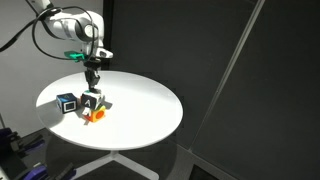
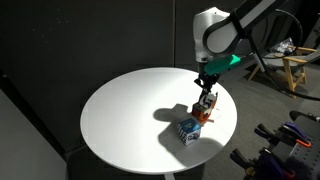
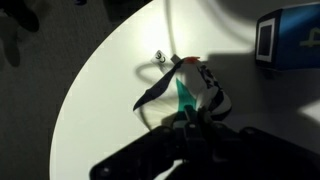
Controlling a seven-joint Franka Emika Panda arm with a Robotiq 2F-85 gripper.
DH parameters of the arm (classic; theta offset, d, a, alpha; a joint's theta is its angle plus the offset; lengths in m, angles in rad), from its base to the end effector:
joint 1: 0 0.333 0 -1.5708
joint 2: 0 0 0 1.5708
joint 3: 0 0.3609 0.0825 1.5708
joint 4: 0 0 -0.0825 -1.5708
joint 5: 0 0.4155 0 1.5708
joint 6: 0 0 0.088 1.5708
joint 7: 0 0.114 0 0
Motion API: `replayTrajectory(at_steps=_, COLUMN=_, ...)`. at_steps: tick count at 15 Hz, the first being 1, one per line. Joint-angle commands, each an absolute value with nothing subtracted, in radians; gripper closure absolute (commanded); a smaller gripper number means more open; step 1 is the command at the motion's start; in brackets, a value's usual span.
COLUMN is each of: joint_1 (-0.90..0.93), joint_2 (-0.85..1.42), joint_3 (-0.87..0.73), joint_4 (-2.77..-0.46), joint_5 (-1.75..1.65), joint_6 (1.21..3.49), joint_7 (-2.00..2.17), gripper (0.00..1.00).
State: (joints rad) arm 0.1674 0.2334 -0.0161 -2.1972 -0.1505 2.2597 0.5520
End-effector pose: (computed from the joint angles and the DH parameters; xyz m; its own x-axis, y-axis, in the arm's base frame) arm 0.5593 0.0804 0.2770 0.9499 -0.2975 -0.0958 -0.2777 -0.9440 0.1783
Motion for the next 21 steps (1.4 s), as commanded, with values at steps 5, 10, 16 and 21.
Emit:
replayTrajectory(at_steps=5, joint_1=0.170, joint_2=0.276, joint_3=-0.014, joint_4=-2.143, joint_5=-0.167, joint_6=2.257, joint_7=0.598, gripper=0.97)
replayTrajectory(at_steps=10, joint_1=0.174, joint_2=0.307, joint_3=-0.019, joint_4=-2.107, joint_5=-0.166, joint_6=2.253, joint_7=0.600, gripper=0.97)
replayTrajectory(at_steps=16, joint_1=0.176, joint_2=0.315, joint_3=-0.020, joint_4=-2.104, joint_5=-0.167, joint_6=2.249, joint_7=0.585, gripper=0.46)
replayTrajectory(at_steps=21, joint_1=0.171, joint_2=0.297, joint_3=-0.013, joint_4=-2.118, joint_5=-0.150, joint_6=2.242, joint_7=0.562, gripper=0.07)
